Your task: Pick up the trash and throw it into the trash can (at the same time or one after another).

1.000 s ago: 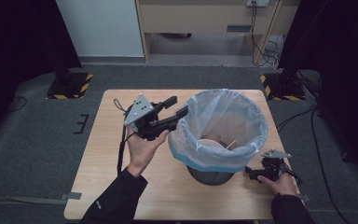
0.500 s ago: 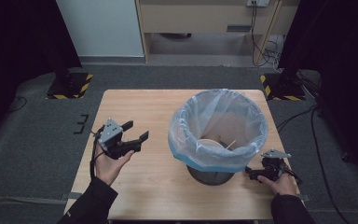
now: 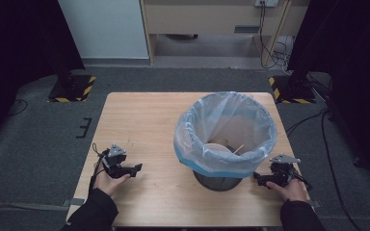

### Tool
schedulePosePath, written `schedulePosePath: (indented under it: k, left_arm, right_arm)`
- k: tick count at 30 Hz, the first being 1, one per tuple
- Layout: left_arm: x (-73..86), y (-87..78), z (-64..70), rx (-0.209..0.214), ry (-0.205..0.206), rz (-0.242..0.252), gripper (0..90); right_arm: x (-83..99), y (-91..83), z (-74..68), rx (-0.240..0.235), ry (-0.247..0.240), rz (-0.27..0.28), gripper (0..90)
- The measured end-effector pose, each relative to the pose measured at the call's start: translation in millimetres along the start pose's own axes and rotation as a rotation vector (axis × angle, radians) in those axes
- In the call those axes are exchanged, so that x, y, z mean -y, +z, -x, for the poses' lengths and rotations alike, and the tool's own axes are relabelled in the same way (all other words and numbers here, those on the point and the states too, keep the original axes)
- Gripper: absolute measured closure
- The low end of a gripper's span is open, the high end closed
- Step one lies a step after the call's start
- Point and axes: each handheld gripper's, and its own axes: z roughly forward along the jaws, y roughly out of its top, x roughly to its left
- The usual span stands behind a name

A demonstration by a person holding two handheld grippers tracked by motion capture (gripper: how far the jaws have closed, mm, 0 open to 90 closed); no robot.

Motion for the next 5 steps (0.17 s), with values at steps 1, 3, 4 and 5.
schedulePosePath:
  k: [1,3,4,5]
  left_arm:
    - [1.1,0.7,-2.0,-0.006,0.002,-0.007,18.5]
    - [4.1,1.3,-6.9,-0.027,0.001,-0.024,17.1]
    - [5.3,1.5,-8.7,-0.034,0.003,-0.031,16.8]
    - [6.6,2.0,-10.2,-0.037,0.003,-0.042,14.9]
  right_arm:
    - [0.0,0.0,-0.1,-0.001,0.000,0.000,0.5]
    - [0.0,0.0,0.0,-0.001,0.000,0.000,0.5]
    - [0.0,0.0,0.0,0.000,0.000,0.000,0.5]
    - [0.0,0.0,0.0,-0.001,0.000,0.000,0.5]
